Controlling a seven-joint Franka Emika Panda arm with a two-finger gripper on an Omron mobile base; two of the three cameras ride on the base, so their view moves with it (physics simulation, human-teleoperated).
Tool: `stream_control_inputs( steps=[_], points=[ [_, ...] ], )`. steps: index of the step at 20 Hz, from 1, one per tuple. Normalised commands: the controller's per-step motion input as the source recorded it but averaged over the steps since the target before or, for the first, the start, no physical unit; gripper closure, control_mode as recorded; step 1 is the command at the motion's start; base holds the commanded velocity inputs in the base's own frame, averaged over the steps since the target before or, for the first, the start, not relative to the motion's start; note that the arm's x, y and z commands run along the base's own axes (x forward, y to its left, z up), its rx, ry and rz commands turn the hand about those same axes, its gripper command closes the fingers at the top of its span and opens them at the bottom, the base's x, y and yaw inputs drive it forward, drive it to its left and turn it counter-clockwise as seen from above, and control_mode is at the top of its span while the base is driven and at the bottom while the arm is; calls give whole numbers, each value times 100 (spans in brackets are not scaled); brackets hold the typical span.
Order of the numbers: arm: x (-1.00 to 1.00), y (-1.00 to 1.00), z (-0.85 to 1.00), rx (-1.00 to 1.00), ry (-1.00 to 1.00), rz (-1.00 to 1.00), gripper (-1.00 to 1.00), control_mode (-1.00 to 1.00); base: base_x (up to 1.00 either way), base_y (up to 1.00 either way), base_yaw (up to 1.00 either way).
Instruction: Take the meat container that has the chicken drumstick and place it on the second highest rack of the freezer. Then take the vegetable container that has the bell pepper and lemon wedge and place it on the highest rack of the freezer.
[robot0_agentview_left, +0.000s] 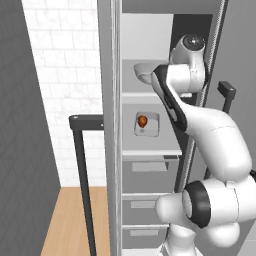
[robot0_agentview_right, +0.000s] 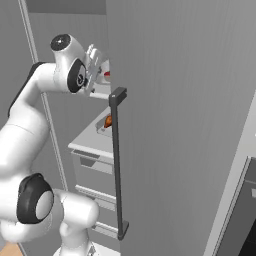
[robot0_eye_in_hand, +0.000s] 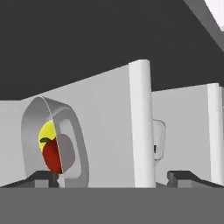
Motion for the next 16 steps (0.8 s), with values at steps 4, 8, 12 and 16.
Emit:
stream_control_inputs(
  steps=[4, 8, 12, 16],
  points=[
    [-100, 2, 0, 0, 14, 0, -100, -100, 0, 0, 0],
    [-100, 0, 0, 0, 19, 0, -100, -100, 0, 0, 0],
    [-100, 1, -1, 0, 20, 0, -100, -100, 0, 0, 0],
    [-100, 9, 0, 0, 21, 0, -100, -100, 0, 0, 0]
  ],
)
